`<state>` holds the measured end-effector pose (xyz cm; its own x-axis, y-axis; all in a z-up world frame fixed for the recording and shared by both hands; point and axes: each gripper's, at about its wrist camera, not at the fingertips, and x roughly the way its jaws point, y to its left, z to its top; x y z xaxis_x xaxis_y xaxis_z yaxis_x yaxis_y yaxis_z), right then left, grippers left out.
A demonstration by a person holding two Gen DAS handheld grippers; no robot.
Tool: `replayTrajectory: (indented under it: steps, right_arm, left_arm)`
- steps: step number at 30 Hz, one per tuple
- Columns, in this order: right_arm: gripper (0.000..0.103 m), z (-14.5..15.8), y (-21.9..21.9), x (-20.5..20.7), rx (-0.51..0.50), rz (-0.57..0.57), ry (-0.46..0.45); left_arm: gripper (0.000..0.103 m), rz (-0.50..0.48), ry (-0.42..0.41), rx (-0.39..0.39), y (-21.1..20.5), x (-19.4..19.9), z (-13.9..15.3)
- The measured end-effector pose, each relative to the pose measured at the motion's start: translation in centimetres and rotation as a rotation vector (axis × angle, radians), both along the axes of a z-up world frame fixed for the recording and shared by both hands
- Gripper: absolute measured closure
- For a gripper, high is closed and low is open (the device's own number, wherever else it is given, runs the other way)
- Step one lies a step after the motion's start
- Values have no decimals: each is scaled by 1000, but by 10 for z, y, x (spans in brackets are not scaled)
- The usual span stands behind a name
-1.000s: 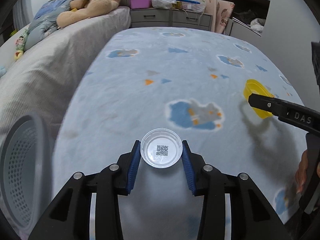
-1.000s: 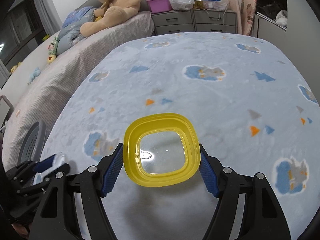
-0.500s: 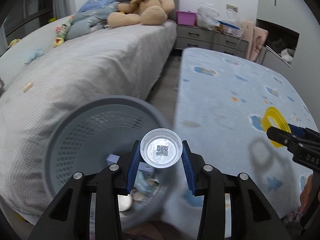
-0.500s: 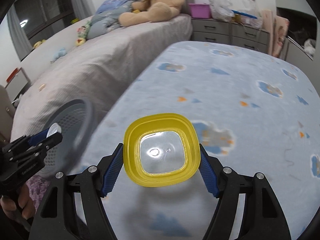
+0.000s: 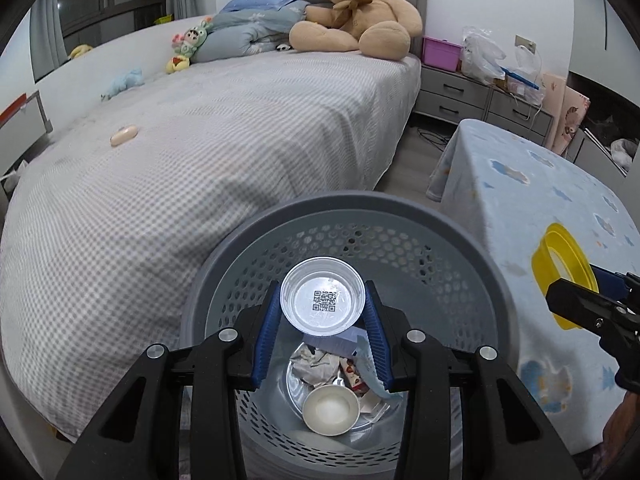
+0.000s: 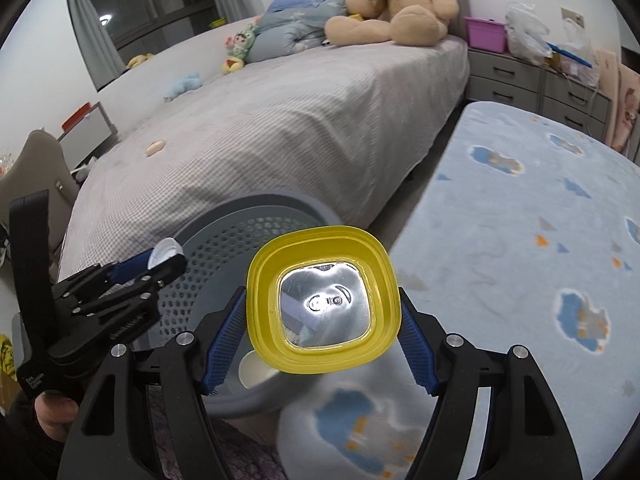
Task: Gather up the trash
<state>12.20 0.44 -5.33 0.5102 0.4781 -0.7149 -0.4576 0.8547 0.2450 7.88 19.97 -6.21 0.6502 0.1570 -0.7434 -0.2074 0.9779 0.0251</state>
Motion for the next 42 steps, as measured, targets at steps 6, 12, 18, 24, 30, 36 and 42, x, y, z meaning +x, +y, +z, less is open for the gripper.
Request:
replayTrajectory:
  steps: [6, 12, 18, 24, 30, 36, 42]
  right_arm:
    - [34, -9, 28, -1, -14, 47, 13]
    - [33, -16, 45, 3, -26, 73, 27]
    - [33, -18, 50, 6, -27, 78, 26]
    - [24, -14, 50, 5, -22, 71, 5]
    - [23, -13, 46, 6, -13, 59, 10]
    - [22, -16, 44, 5, -11, 57, 18]
    - [21, -17, 43, 3, -14, 53, 19]
  left_arm:
    - [64, 20, 5, -41, 17, -3, -7]
    - [64, 39, 25, -62, 27, -3, -13]
    - [64, 47, 22, -62, 29, -3, -13]
    - [41, 69, 11, -40, 30, -7, -10]
    - [34, 78, 17, -37, 30, -6, -10]
    - [28, 89, 10, -30, 31, -7, -9]
    - [25, 101, 8, -25, 32, -8, -8]
